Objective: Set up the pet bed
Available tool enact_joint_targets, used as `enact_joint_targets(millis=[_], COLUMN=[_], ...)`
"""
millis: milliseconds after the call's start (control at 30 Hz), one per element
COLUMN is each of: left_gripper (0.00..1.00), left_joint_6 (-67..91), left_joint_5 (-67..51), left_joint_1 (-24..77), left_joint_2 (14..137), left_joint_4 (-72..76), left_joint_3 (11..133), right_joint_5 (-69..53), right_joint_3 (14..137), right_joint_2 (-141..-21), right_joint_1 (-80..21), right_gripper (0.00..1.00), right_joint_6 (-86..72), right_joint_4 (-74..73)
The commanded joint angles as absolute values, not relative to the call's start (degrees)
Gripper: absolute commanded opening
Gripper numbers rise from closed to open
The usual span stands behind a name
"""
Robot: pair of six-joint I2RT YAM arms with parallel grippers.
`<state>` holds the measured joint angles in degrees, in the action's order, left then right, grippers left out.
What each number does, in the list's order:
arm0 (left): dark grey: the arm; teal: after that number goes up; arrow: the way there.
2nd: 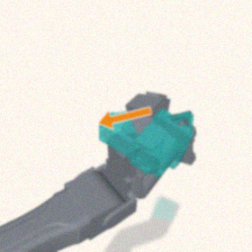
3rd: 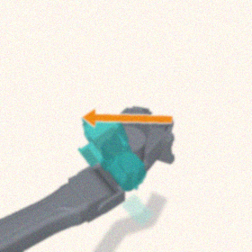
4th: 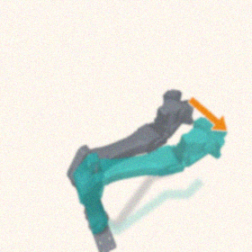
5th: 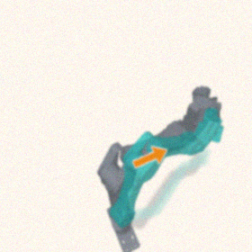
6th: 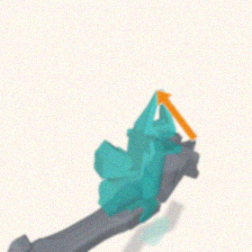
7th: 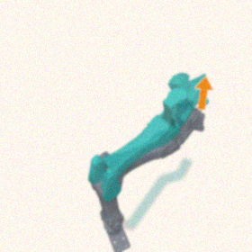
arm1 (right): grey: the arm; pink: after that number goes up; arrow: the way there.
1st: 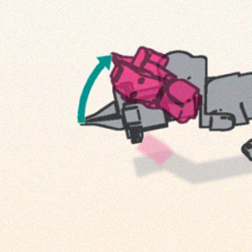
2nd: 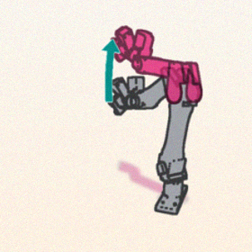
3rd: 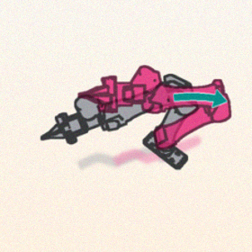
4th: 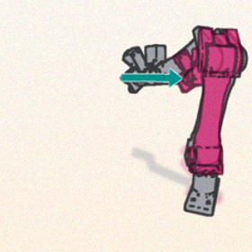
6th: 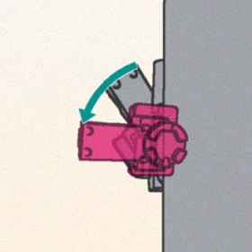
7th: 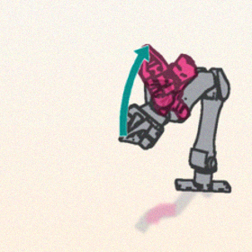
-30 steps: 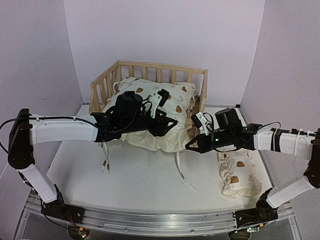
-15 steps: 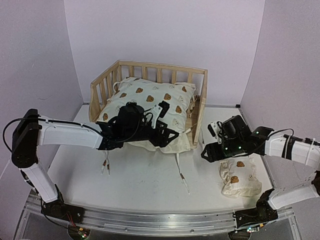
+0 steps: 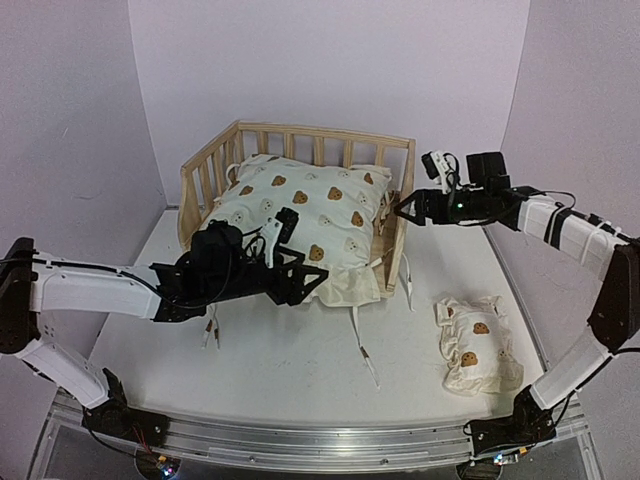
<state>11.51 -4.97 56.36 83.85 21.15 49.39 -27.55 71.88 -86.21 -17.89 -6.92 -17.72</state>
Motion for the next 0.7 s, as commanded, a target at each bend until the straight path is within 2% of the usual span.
enact_joint_targets(millis=[0,100,267,467,567,667], left_gripper=[0.75,0.76,0.76,0.74,0.74,0.76], left_joint_6=[11.91,12.23,14.33,18.86,20.42,21.81], left_joint_5=[-2.0,-0.77,3.01,6.45,6.12,5.16], left_joint_1=[56.69,56.69,56.69,56.69,56.71,56.73], left_joint_2=[78.47,76.38,73.48,68.58,65.22,61.99], left_joint_4=[25.75,25.74,25.62,25.66,25.66,25.45], left_joint_3=[46.36,44.38,40.42,34.16,30.87,28.1], right_joint_5=[-38.42,-39.46,-33.81,-29.51,-22.11,-14.76], right_joint_3=[74.72,72.87,72.52,70.63,71.09,71.51], right_joint_2=[-88.45,-87.94,-87.91,-87.1,-88.15,-89.0], right_joint_1=[-19.55,-22.83,-33.41,-46.74,-52.85,-53.56], right_gripper=[0.93,0.93,0.9,0.88,0.89,0.93], right_joint_6=[-3.5,-2.89,-3.7,-12.67,-15.72,-19.44], right_joint_4=[-10.99,-6.3,-4.51,2.54,3.3,1.16])
